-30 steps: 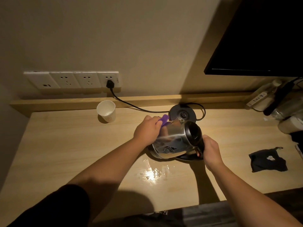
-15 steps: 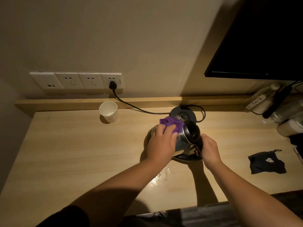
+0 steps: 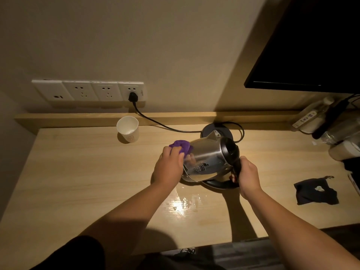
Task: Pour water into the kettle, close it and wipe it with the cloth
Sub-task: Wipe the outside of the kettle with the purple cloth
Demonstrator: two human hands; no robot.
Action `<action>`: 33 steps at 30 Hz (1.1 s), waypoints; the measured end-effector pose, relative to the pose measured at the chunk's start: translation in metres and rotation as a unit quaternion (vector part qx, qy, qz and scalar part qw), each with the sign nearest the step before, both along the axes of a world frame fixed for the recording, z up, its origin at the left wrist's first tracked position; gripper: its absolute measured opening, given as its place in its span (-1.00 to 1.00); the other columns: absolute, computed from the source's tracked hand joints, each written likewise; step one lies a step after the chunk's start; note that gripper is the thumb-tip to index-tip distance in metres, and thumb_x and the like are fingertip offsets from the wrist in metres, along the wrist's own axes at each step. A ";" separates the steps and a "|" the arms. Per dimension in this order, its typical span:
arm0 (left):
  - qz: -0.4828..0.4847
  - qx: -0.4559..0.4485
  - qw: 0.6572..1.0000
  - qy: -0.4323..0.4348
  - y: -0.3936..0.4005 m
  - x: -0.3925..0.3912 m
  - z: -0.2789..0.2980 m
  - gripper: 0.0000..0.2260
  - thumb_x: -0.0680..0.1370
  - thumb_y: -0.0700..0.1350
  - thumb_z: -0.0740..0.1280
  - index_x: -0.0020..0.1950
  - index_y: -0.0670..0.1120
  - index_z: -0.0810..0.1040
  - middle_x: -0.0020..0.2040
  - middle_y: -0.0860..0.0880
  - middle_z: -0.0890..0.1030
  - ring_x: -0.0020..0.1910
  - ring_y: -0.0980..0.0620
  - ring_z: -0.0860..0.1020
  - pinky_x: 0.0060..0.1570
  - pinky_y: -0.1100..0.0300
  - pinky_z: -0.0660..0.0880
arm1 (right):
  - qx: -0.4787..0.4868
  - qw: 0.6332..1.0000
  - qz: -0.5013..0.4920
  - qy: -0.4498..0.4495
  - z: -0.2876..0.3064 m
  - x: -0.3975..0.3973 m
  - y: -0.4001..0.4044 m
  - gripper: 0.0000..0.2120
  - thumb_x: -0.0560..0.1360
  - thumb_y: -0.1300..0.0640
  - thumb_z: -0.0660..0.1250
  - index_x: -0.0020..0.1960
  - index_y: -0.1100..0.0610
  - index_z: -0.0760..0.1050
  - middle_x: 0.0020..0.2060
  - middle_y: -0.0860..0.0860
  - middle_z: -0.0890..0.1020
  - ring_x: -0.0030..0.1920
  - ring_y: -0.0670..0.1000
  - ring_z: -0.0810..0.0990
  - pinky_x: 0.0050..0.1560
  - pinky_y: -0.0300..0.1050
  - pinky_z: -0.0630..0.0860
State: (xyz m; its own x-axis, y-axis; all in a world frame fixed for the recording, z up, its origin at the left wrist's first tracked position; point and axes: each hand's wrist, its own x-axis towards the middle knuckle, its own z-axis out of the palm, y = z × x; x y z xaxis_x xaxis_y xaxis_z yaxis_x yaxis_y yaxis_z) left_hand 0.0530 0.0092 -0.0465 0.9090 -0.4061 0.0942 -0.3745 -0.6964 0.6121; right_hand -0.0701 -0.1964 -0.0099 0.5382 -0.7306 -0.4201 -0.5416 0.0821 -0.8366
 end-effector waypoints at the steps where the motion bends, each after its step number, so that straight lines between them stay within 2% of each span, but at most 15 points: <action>1: -0.010 -0.007 1.000 -0.018 -0.007 -0.003 0.006 -0.69 0.60 0.04 0.10 0.26 -0.04 0.44 0.12 -0.10 0.48 -0.08 -0.05 0.51 -0.19 0.17 0.41 | 0.008 1.000 -0.007 -0.003 -0.001 0.001 0.000 -0.70 0.60 0.02 0.07 -0.19 0.15 0.40 -0.31 0.15 0.43 -0.28 0.11 0.41 -0.21 0.05 0.39; 4: -0.058 -0.032 0.993 -0.094 -0.035 -0.027 0.029 -0.70 0.58 0.05 0.11 0.27 0.00 0.40 0.10 -0.07 0.47 -0.05 0.02 0.49 -0.19 0.23 0.46 | 0.017 1.000 -0.020 0.001 -0.001 0.005 0.005 -0.67 0.63 0.03 0.06 -0.09 0.22 0.46 -0.23 0.21 0.52 -0.21 0.12 0.49 -0.15 0.02 0.46; 6: -0.104 -0.032 0.982 -0.152 -0.049 -0.042 0.036 -0.72 0.56 0.02 0.20 0.26 0.00 0.40 0.07 -0.08 0.47 -0.03 -0.01 0.48 -0.17 0.20 0.48 | 0.025 0.999 -0.026 -0.002 -0.001 0.008 0.010 -0.65 0.63 0.03 0.05 -0.03 0.26 0.47 -0.19 0.24 0.56 -0.17 0.15 0.53 -0.12 0.03 0.49; 8: -0.146 -0.015 0.967 -0.207 -0.054 -0.041 0.037 -0.68 0.53 -0.02 0.31 0.26 -0.04 0.40 0.06 -0.12 0.48 -0.04 -0.06 0.48 -0.14 0.12 0.49 | 0.028 0.999 -0.035 -0.004 0.000 0.011 0.012 -0.65 0.63 0.02 0.05 -0.08 0.23 0.47 -0.25 0.21 0.53 -0.21 0.13 0.51 -0.16 0.01 0.47; 10: -0.162 0.005 0.957 -0.241 -0.049 -0.031 0.032 -0.66 0.51 -0.03 0.31 0.25 -0.05 0.40 0.05 -0.13 0.50 -0.05 -0.09 0.49 -0.12 0.08 0.49 | 0.035 0.999 -0.041 -0.005 0.002 0.013 0.011 -0.67 0.63 0.02 0.05 -0.13 0.18 0.46 -0.33 0.14 0.48 -0.28 0.09 0.46 -0.21 0.01 0.43; 14: -0.094 0.033 0.981 -0.169 -0.016 -0.009 0.009 -0.71 0.54 -0.03 0.24 0.25 -0.03 0.38 0.02 -0.09 0.51 -0.10 0.01 0.47 -0.16 0.18 0.43 | 0.080 0.995 -0.064 -0.006 0.005 0.012 0.010 -0.70 0.62 0.03 0.07 -0.14 0.16 0.44 -0.45 0.07 0.42 -0.43 0.04 0.39 -0.33 -0.03 0.38; 17: -0.065 0.056 0.990 -0.109 0.005 0.004 -0.004 -0.76 0.57 -0.06 0.25 0.21 -0.09 0.44 -0.03 -0.13 0.51 -0.18 -0.06 0.50 -0.25 0.09 0.47 | 0.065 0.995 -0.071 -0.011 0.008 0.014 0.007 -0.71 0.60 0.03 0.08 -0.17 0.16 0.41 -0.40 0.11 0.41 -0.35 0.10 0.39 -0.25 0.05 0.36; 20: -0.054 0.058 0.994 -0.079 0.001 0.011 0.007 -0.79 0.60 -0.07 0.23 0.19 -0.10 0.47 0.01 -0.14 0.51 -0.14 -0.08 0.50 -0.20 0.07 0.48 | 0.051 0.996 -0.078 -0.004 0.011 0.019 0.008 -0.72 0.58 0.02 0.09 -0.19 0.15 0.41 -0.37 0.11 0.40 -0.29 0.12 0.38 -0.21 0.07 0.34; 23: -0.073 0.019 0.992 -0.106 -0.024 0.000 0.031 -0.76 0.59 -0.02 0.16 0.22 -0.04 0.40 0.04 -0.10 0.51 -0.11 -0.03 0.50 -0.18 0.13 0.50 | 0.039 0.996 -0.078 -0.002 0.013 0.024 0.010 -0.72 0.59 0.02 0.08 -0.18 0.14 0.42 -0.35 0.11 0.42 -0.27 0.12 0.40 -0.22 0.06 0.37; 26: -0.140 -0.005 0.978 -0.154 -0.050 -0.020 0.048 -0.68 0.55 -0.01 0.24 0.29 0.00 0.37 0.05 -0.10 0.50 -0.07 -0.03 0.50 -0.17 0.14 0.50 | 0.022 0.997 -0.067 0.002 0.014 0.028 0.015 -0.70 0.60 0.00 0.07 -0.17 0.13 0.44 -0.31 0.13 0.45 -0.25 0.09 0.45 -0.21 0.00 0.42; 29: -0.207 0.036 0.959 -0.188 -0.052 -0.023 0.049 -0.53 0.47 -0.06 0.40 0.34 0.01 0.34 0.07 -0.16 0.49 -0.04 -0.12 0.50 -0.12 0.03 0.51 | 0.027 0.997 -0.065 0.005 0.016 0.030 0.014 -0.70 0.60 0.00 0.07 -0.17 0.13 0.44 -0.32 0.12 0.45 -0.26 0.08 0.45 -0.19 0.01 0.42; 33: -0.228 0.079 0.954 -0.181 -0.022 -0.015 0.030 -0.46 0.42 -0.09 0.46 0.34 0.01 0.34 0.09 -0.17 0.50 -0.02 -0.14 0.49 -0.09 0.01 0.50 | 0.079 0.994 -0.076 0.017 0.017 0.025 0.008 -0.70 0.60 0.00 0.07 -0.14 0.14 0.45 -0.39 0.07 0.43 -0.35 0.04 0.41 -0.24 -0.02 0.40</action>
State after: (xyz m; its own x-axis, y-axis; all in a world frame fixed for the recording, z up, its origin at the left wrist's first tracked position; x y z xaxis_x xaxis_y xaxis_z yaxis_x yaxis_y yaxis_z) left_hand 0.0384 -0.0130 -0.0165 0.5544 -0.7862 0.2731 -0.8269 -0.4833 0.2874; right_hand -0.0455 -0.1887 0.0073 0.4112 -0.7257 -0.5516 -0.5405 0.2932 -0.7886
